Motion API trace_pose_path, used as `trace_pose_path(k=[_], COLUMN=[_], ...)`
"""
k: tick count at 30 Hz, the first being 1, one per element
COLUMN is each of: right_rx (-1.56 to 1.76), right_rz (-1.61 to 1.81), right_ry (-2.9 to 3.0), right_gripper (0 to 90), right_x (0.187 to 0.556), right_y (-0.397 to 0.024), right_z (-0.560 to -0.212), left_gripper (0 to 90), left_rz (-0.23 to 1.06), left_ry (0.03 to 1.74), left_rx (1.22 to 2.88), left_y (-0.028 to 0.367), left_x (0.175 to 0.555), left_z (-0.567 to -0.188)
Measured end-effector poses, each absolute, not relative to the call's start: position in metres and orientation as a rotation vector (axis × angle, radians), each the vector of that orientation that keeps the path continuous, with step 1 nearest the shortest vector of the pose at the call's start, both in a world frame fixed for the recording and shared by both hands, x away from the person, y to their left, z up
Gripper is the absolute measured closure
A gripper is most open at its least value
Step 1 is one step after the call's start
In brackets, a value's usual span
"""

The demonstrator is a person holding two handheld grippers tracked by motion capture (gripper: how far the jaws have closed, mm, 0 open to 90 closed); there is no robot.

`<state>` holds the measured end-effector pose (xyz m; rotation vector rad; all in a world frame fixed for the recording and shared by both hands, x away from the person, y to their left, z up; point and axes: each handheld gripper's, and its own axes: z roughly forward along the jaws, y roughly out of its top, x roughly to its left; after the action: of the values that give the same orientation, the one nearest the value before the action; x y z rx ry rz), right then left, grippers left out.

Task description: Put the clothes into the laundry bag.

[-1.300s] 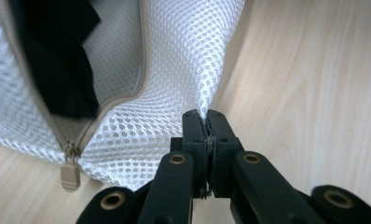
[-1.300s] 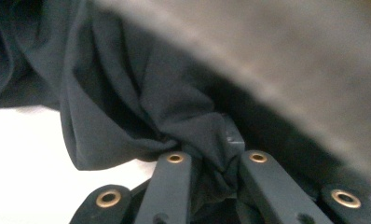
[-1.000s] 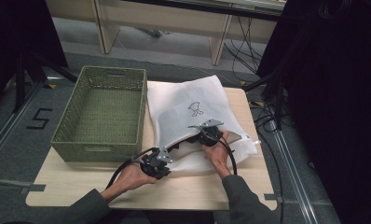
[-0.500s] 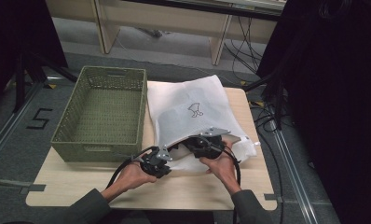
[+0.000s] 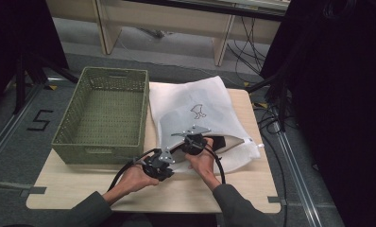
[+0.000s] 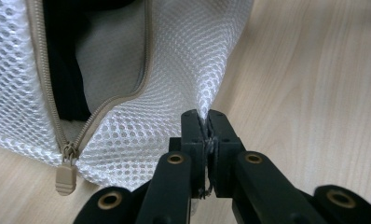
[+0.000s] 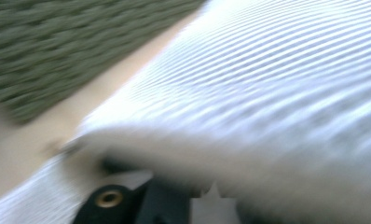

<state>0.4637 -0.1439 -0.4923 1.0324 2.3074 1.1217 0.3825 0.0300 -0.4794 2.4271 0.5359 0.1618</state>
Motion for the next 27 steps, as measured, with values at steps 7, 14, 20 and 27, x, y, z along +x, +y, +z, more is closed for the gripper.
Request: trace_pose_path(k=[7,14,20,27], right_rx=[1.042,1.019,1.059,1.233], right_rz=[1.053,1.082,1.085,1.003], right_ry=[2.222,2.316,2.330,2.360], right_gripper=[89.3,65.9,59.8,53.4], right_x=[0.484,0.463,0.432,0.436], right_y=[-0.149,-0.157,-0.200,-0.224], right_z=[-0.497,-0.477,-0.461,-0.480], left_gripper=[86.7,86.4,86.3,86.4], left_rz=[0.151,0.179,0.188,0.199], left_ry=[0.537,0.523,0.560,0.534], left_rx=[2.434,2.447,2.425,2.442], left_y=[0.029,0.032,0.033,0.033], left_x=[0.380,0.383,0.380,0.381], left_z=[-0.481,-0.478,-0.479,-0.478])
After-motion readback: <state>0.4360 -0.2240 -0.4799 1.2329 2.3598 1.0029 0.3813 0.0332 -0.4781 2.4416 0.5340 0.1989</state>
